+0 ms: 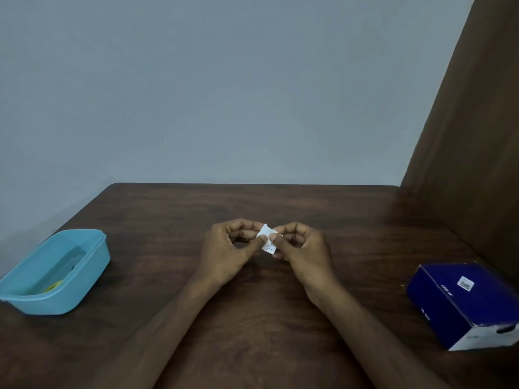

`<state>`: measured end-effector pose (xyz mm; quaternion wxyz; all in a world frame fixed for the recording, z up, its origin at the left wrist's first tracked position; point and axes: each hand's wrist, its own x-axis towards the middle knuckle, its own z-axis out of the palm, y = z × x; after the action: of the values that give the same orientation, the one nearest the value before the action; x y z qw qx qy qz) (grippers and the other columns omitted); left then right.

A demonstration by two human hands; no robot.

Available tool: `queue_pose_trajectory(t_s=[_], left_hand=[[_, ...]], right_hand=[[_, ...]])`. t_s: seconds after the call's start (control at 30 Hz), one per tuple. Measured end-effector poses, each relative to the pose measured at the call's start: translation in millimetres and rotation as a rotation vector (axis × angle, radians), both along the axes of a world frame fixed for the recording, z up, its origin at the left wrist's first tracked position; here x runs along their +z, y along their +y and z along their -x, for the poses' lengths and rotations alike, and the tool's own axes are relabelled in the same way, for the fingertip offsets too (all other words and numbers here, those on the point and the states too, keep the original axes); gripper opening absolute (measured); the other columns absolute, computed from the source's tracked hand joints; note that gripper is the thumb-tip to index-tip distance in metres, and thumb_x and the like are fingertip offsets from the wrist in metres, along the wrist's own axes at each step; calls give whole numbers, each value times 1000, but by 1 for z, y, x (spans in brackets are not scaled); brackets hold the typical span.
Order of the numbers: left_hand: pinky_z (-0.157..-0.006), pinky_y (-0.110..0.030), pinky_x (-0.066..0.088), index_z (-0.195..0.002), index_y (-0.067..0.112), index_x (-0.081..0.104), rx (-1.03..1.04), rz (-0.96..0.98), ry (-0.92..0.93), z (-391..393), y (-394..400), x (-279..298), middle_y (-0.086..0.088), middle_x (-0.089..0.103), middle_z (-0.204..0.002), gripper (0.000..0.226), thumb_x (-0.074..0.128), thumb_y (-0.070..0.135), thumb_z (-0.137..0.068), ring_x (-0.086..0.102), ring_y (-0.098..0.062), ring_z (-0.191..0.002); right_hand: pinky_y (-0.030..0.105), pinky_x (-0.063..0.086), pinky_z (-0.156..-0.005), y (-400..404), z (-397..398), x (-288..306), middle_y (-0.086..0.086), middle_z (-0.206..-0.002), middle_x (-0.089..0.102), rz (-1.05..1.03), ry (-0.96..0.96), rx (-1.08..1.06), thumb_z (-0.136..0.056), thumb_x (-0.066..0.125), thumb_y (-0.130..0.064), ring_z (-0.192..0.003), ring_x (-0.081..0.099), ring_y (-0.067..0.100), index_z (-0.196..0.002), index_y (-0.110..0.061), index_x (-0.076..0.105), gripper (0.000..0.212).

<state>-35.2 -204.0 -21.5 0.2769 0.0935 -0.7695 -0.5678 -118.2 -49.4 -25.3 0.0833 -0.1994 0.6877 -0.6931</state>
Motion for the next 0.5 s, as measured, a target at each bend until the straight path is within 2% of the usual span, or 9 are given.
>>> queue_pose_trajectory(t_s=[0.1, 0.2, 0.3, 0.37, 0.5], left_hand=[[-76, -35, 66, -101, 16, 84, -57, -67, -38, -1, 0, 1, -5, 84, -89, 12, 84, 9, -91, 82, -21, -84], [-72, -25, 63, -99, 9, 84, -98, -201, -39, -1, -2, 4, -11, 82, -88, 8, 84, 11, -91, 77, -15, -80], [-69, -21, 60, -98, 5, 84, -86, -292, -19, 1, -5, 4, -11, 80, -84, 9, 83, 9, -90, 74, -13, -77], [-68, -21, 61, -99, 3, 83, -81, -292, -8, 1, -5, 4, -11, 80, -84, 10, 83, 8, -90, 74, -14, -77], [-71, -26, 64, -108, 5, 81, -104, -228, 3, -2, -1, 6, -17, 82, -92, 14, 79, 9, -95, 79, -23, -81]], right_hand=[[43, 62, -77, 0, 3, -1, 3, -80, 81, -13, 82, -48, -85, 90, -15, -77, 78, 20, -92, -21, 78, 16], [43, 62, -80, 2, 6, 3, 2, -83, 82, 15, 70, -23, -86, 89, -15, -73, 76, 16, -104, -21, 75, 23], [37, 62, -73, 3, 5, 5, 8, -87, 82, 14, 16, 80, -90, 85, -12, -72, 76, 18, -107, -13, 76, 19], [33, 60, -69, 4, 5, 5, 12, -83, 81, 53, 9, 108, -92, 80, -4, -72, 76, 19, -105, -7, 76, 14], [29, 59, -65, 3, 5, 6, 12, -76, 77, 110, -17, 111, -95, 72, 3, -69, 72, 18, -108, -12, 79, 21]])
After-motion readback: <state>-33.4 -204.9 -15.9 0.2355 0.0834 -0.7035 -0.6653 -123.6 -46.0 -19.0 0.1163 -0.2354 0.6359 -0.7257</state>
